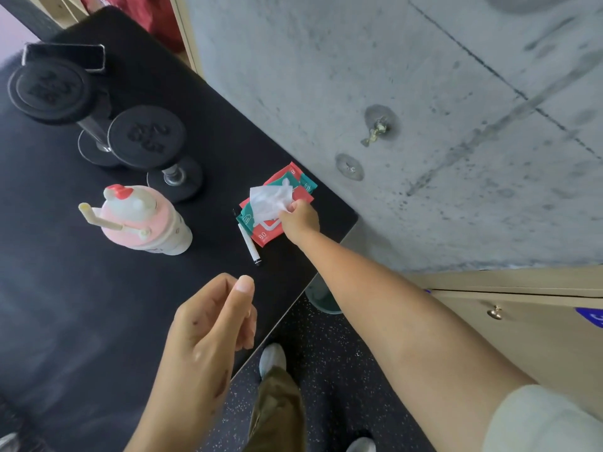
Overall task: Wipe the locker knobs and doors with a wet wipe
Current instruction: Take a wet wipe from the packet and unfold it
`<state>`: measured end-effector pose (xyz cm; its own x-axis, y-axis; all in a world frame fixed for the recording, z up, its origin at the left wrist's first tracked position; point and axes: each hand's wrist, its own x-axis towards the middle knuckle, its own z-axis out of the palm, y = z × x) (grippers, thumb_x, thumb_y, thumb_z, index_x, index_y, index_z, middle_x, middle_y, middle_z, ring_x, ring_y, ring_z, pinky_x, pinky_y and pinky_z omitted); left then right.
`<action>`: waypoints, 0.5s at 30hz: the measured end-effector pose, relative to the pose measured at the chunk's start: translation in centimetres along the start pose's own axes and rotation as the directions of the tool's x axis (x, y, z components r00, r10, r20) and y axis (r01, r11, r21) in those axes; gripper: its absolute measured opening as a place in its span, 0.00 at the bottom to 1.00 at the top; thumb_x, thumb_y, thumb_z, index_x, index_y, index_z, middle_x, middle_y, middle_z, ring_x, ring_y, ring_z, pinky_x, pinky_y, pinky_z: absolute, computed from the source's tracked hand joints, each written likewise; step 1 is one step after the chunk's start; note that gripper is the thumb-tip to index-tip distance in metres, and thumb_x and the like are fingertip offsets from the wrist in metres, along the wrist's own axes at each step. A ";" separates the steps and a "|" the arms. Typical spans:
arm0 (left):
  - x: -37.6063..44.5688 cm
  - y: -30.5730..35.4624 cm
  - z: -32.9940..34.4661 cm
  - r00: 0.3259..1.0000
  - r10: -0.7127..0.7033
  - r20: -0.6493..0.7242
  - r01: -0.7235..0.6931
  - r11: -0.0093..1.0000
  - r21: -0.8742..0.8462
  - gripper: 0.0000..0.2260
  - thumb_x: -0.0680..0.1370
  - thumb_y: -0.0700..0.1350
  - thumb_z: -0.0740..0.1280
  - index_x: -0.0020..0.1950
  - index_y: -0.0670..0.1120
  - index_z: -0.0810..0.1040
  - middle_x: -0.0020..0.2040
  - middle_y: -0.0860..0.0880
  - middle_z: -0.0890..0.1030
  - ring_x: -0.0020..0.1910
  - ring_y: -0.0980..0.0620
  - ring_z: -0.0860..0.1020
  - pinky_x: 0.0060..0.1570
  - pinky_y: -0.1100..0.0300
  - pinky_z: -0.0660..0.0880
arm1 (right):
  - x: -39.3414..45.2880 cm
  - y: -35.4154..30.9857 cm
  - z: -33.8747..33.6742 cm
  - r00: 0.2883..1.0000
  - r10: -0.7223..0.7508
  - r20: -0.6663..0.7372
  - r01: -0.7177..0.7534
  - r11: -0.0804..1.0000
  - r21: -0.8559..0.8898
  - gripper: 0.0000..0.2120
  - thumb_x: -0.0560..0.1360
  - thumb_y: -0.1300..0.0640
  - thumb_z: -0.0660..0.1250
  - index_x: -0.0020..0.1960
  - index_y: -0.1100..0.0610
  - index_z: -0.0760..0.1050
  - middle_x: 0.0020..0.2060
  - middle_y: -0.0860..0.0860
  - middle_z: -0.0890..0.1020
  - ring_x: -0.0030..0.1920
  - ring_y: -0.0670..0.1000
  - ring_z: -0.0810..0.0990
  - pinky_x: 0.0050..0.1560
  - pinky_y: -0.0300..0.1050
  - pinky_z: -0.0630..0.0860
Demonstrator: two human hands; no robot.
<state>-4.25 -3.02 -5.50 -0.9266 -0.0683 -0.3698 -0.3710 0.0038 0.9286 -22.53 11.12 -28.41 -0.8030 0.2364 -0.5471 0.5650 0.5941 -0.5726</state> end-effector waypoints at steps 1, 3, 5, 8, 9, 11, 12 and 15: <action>0.1 0.2 0.0 1.000 0.004 0.005 -0.004 1.000 0.001 0.21 0.76 0.62 0.63 0.33 0.48 0.69 0.30 0.48 0.71 0.31 0.51 0.69 0.33 0.60 0.69 | -0.6 -0.1 -0.4 1.000 -0.002 0.012 0.002 0.999 0.038 0.11 0.80 0.54 0.65 0.60 0.56 0.75 0.54 0.52 0.81 0.48 0.49 0.80 0.35 0.35 0.73; 0.2 0.8 0.1 1.000 0.008 0.015 -0.008 1.000 -0.008 0.21 0.77 0.61 0.63 0.33 0.47 0.69 0.30 0.47 0.71 0.31 0.50 0.69 0.34 0.59 0.69 | -2.0 -0.3 -1.5 1.000 -0.017 0.025 0.014 0.994 0.106 0.12 0.79 0.54 0.65 0.61 0.55 0.75 0.54 0.51 0.80 0.49 0.48 0.78 0.35 0.34 0.71; 0.2 1.5 0.3 1.000 0.001 0.029 -0.001 1.000 -0.005 0.21 0.77 0.62 0.62 0.34 0.47 0.69 0.30 0.47 0.71 0.32 0.46 0.67 0.34 0.51 0.69 | -3.7 -0.4 -2.8 0.999 -0.037 0.023 0.033 0.987 0.159 0.11 0.78 0.53 0.66 0.60 0.54 0.75 0.54 0.50 0.80 0.50 0.48 0.80 0.37 0.34 0.75; 0.3 2.5 0.7 0.999 0.002 0.053 -0.004 1.000 0.027 0.22 0.78 0.63 0.62 0.34 0.47 0.70 0.30 0.47 0.72 0.32 0.47 0.68 0.36 0.47 0.68 | -6.8 -0.1 -5.5 0.998 -0.060 0.028 0.052 0.971 0.235 0.11 0.77 0.51 0.69 0.58 0.53 0.75 0.54 0.49 0.81 0.53 0.49 0.82 0.49 0.44 0.84; 0.3 2.9 0.9 0.998 0.005 0.056 -0.007 0.999 0.033 0.23 0.78 0.64 0.62 0.34 0.47 0.70 0.30 0.47 0.73 0.32 0.48 0.69 0.37 0.47 0.68 | -7.9 0.0 -6.5 0.997 -0.069 0.027 0.060 0.965 0.254 0.11 0.77 0.51 0.69 0.57 0.53 0.75 0.53 0.49 0.81 0.53 0.49 0.83 0.51 0.46 0.84; 0.1 3.7 1.4 0.998 0.008 0.062 -0.010 0.999 0.033 0.22 0.78 0.64 0.62 0.34 0.48 0.70 0.30 0.48 0.73 0.32 0.49 0.69 0.37 0.47 0.68 | -10.0 0.3 -8.9 0.995 -0.092 0.026 0.079 0.948 0.308 0.10 0.76 0.51 0.69 0.55 0.53 0.74 0.53 0.50 0.81 0.53 0.50 0.83 0.51 0.49 0.84; -0.1 4.1 1.7 0.998 0.013 0.066 -0.015 0.999 0.038 0.22 0.78 0.63 0.62 0.35 0.48 0.71 0.31 0.49 0.73 0.33 0.49 0.70 0.38 0.46 0.69 | -11.2 0.3 -10.1 0.995 -0.097 0.024 0.084 0.937 0.340 0.11 0.75 0.51 0.69 0.55 0.53 0.74 0.53 0.51 0.82 0.53 0.50 0.83 0.51 0.49 0.85; -0.9 5.2 2.8 0.996 0.031 0.084 -0.038 0.996 0.082 0.22 0.79 0.63 0.62 0.40 0.45 0.75 0.33 0.50 0.77 0.34 0.53 0.73 0.39 0.53 0.71 | -15.3 -0.4 -14.3 0.994 -0.107 0.000 0.098 0.904 0.416 0.11 0.77 0.55 0.69 0.57 0.57 0.75 0.50 0.49 0.82 0.52 0.49 0.83 0.51 0.48 0.84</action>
<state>-5.53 -0.14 -0.41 -0.9395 0.0163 -0.3421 -0.3394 0.0878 0.9365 -13.21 18.31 -11.10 -0.8590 0.1717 -0.4824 0.5114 0.2398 -0.8252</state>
